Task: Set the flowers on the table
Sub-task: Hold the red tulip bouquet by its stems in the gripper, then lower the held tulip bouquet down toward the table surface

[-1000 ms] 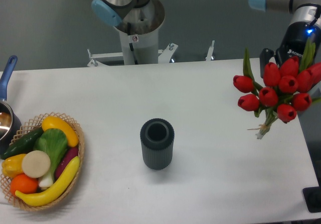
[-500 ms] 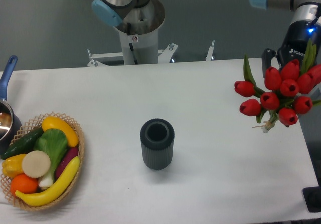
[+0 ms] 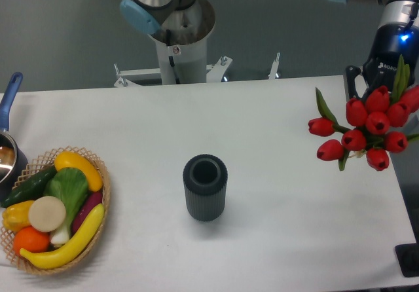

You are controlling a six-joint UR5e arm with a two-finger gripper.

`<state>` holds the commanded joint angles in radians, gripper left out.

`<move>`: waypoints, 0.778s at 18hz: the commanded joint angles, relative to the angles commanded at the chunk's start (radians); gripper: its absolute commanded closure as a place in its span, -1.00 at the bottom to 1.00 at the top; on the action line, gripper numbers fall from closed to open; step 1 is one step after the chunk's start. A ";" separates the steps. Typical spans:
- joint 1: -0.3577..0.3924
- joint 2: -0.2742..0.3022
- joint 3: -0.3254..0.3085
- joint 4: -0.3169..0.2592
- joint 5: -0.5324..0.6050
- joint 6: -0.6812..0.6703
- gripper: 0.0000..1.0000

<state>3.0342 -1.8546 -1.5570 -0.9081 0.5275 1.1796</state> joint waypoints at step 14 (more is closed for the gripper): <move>-0.083 -0.023 0.000 0.000 0.429 0.169 0.18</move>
<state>2.9515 -1.8775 -1.5570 -0.9081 0.9569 1.3483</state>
